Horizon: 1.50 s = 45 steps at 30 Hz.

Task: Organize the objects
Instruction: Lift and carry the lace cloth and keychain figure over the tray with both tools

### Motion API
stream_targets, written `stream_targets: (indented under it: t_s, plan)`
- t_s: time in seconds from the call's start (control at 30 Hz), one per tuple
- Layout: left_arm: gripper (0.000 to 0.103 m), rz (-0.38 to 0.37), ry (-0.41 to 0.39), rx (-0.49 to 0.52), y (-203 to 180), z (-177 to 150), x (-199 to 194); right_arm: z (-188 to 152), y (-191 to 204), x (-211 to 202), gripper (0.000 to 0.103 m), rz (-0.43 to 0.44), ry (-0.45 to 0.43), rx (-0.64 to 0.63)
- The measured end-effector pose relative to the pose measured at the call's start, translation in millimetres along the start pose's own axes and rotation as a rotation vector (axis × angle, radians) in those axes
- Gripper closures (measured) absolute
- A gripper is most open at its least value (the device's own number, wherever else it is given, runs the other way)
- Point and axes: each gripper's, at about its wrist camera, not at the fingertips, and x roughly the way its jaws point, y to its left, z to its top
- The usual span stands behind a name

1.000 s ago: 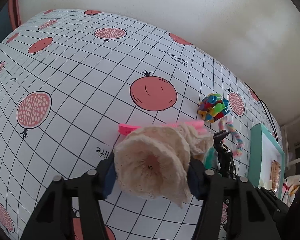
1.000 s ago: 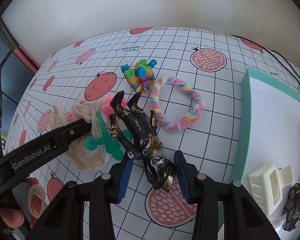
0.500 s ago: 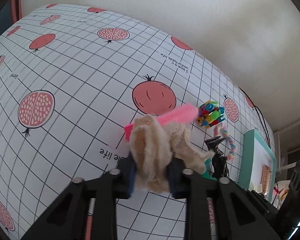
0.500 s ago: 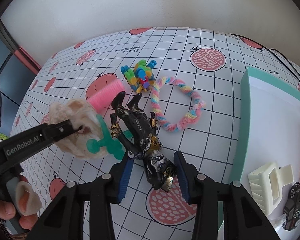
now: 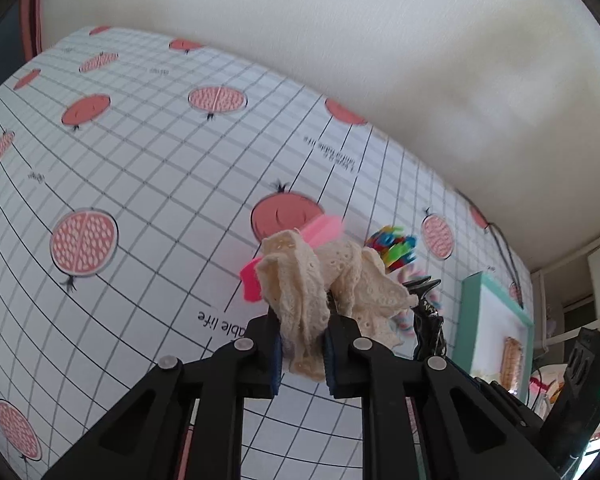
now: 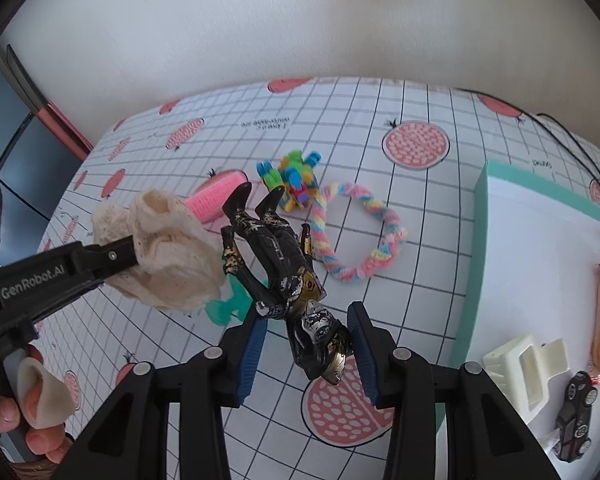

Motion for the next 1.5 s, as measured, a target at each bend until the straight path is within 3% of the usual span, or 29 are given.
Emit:
stream_targets:
  t_s: [0.53, 1.27, 1.4, 1.47, 1.5]
  plan:
    - [0.087, -0.012, -0.096, 0.019, -16.2, 11.4, -36.6, 5.9, -5.9, -26.0, 0.059, 0.022, -0.051, -0.005]
    - [0.087, -0.030, -0.175, 0.050, -61.0, -1.2, -60.1, 0.3, -78.7, -76.8, 0.059, -0.002, -0.106, 0.089]
    - [0.087, -0.015, -0.150, 0.061, -64.1, -4.8, -52.1, -1.4, -82.0, -82.5, 0.059, 0.000, -0.109, 0.093]
    - [0.087, -0.055, -0.118, 0.027, -59.4, -5.6, -45.7, -2.4, -81.6, -84.3, 0.059, 0.000, -0.111, 0.093]
    - [0.087, -0.114, -0.092, -0.005, -55.6, -5.5, -41.8, -3.4, -82.3, -85.7, 0.059, 0.001, -0.112, 0.093]
